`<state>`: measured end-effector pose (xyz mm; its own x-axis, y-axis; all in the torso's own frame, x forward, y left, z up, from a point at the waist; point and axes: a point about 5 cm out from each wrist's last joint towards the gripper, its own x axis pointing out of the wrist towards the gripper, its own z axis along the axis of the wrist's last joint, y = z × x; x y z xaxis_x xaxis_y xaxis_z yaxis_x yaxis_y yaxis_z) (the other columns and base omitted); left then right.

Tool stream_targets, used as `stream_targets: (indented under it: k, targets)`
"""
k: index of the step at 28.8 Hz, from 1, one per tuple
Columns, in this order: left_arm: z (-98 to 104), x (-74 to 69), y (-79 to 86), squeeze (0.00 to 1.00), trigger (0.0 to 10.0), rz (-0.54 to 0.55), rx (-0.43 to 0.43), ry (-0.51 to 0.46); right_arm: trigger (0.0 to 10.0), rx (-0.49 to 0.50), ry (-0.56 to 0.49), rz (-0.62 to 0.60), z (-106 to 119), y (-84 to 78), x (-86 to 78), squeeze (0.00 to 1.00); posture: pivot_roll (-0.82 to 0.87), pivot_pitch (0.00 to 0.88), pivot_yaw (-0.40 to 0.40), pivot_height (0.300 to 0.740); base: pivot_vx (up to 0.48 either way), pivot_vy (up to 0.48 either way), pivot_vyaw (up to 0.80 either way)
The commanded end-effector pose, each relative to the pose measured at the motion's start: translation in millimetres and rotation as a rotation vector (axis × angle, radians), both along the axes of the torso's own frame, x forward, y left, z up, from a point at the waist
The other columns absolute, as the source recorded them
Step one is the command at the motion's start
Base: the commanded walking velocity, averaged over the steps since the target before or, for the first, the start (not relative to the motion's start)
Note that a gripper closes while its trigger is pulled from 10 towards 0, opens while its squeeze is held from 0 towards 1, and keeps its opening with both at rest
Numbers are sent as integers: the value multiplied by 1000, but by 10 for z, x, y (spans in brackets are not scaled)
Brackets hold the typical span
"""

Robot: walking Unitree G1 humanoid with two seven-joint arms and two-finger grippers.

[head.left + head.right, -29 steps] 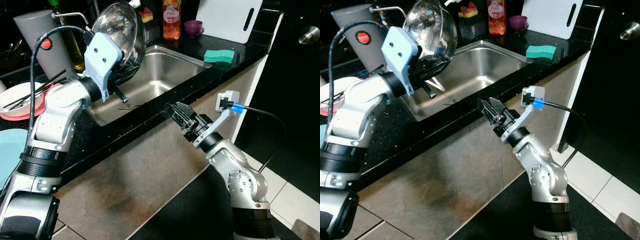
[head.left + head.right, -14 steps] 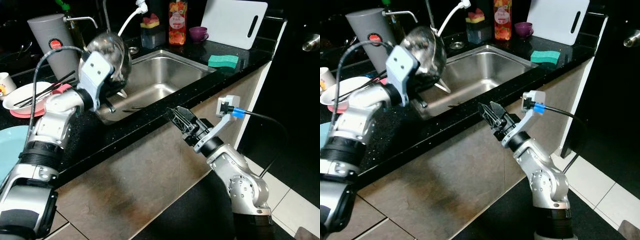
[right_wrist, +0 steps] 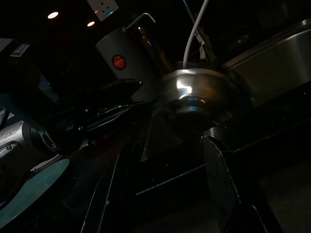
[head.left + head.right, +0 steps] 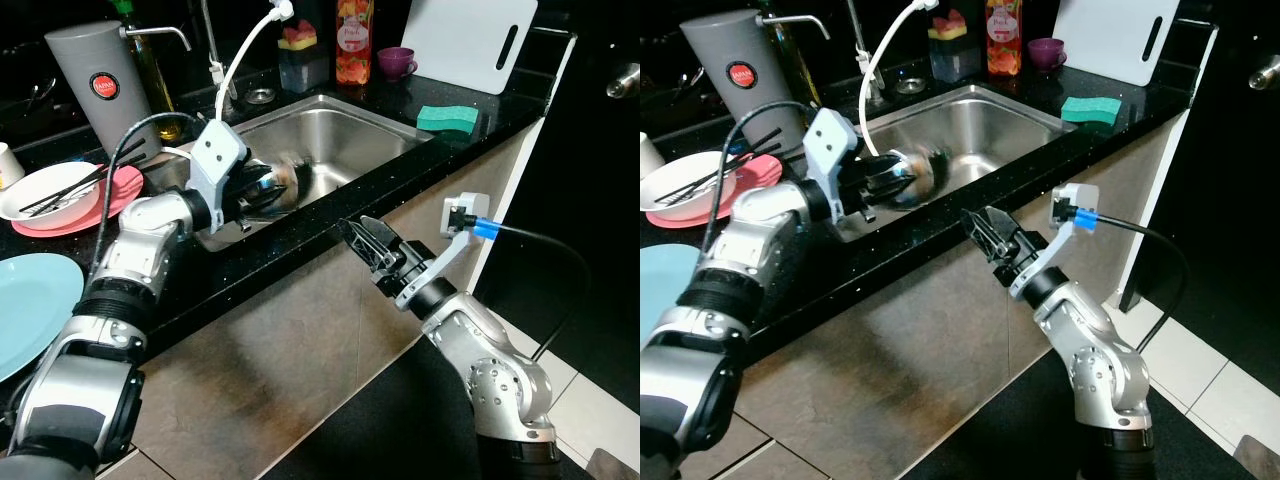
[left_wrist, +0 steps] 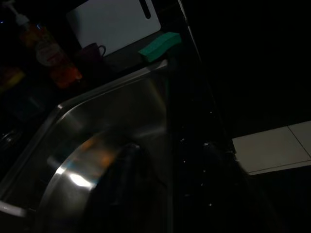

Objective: Kitchen organization

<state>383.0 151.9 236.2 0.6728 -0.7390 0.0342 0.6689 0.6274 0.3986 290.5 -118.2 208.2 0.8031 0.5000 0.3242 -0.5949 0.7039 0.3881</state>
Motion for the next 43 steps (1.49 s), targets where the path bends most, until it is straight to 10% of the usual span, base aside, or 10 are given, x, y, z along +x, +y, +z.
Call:
stream_targets:
  k: [1,4,5,15,24,43]
  targets:
    - [49,10,52,1000,10000,28,-1,-30,10000,-5,3,24,13,47,-19,0,-51,5,93,740,0,0,0]
    - [120,-14,70,1000,10000,39,-12,-74,10000,-9,2,26,14,55,-10,0,-46,0,90,740,0,0,0]
    - [233,-55,84,0,10000,34,-60,-122,10000,-11,3,27,14,60,0,0,-38,0,88,740,0,0,0]
    - [580,-394,145,0,10000,84,-249,-288,10000,-26,-10,39,5,94,65,0,0,0,71,740,0,0,0]
    - [305,-708,287,0,10000,358,-382,-246,10000,-27,-37,80,20,147,97,0,48,0,51,740,0,0,265]
    - [127,-1138,351,0,10000,698,-367,-231,10000,-41,-54,169,-3,208,97,0,97,0,5,740,0,0,787]
